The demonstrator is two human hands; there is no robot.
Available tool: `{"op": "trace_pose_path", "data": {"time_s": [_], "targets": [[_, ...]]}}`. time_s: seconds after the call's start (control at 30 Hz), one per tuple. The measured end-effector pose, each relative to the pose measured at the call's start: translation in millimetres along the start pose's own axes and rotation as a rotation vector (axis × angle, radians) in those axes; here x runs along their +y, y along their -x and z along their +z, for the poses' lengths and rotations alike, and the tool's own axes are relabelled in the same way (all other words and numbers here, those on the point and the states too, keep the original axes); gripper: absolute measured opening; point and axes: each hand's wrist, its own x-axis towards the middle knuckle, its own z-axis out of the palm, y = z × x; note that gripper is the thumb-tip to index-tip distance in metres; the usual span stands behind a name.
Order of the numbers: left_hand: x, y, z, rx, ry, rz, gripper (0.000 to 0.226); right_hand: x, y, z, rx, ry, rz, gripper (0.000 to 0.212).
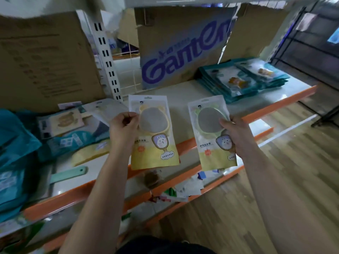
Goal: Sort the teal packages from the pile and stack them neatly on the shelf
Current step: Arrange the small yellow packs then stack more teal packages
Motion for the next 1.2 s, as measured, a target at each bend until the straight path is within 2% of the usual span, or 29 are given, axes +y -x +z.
{"op": "trace_pose_path", "data": {"time_s": [0.1,0.2,0.27,0.47,0.53,0.67,0.8,0.97,1.1,1.2], "targets": [[2,1,19,0.009,-0.006,-0.013,0.011,3,-21,-11,-0.02,0.072,0.009,0.029],[6,-7,32,0.037,-0.021,-0.015,0.011,7,-50,-10,-0.043,0.119,-0.014,0.013],[7,-15,38,0.048,-0.026,-0.016,0.008,6,-70,-5,-0.061,0.167,-0.028,0.011],[-1,-43,57,0.123,-0.02,-0.052,0.008,3,-129,17,-0.146,0.28,-0.029,0.036],[-3,-51,63,0.131,-0.01,-0.035,0.009,3,-147,23,-0.179,0.352,-0.033,0.033],[-7,-58,69,0.114,-0.031,-0.026,0.007,0,-176,35,-0.221,0.423,-0.073,0.007],[-9,-59,79,0.138,-0.049,-0.059,0.008,-1,-200,46,-0.262,0.433,-0.052,0.008],[-12,-48,97,0.201,-0.102,-0.078,0.006,-2,-223,57,-0.318,0.611,-0.104,0.02],[-14,-32,113,0.275,-0.014,-0.1,0.004,-4,-232,59,-0.347,0.734,-0.174,0.03],[-16,-20,122,0.325,0.029,-0.104,0.003,-1,-234,56,-0.382,0.814,-0.233,0.029]]}}
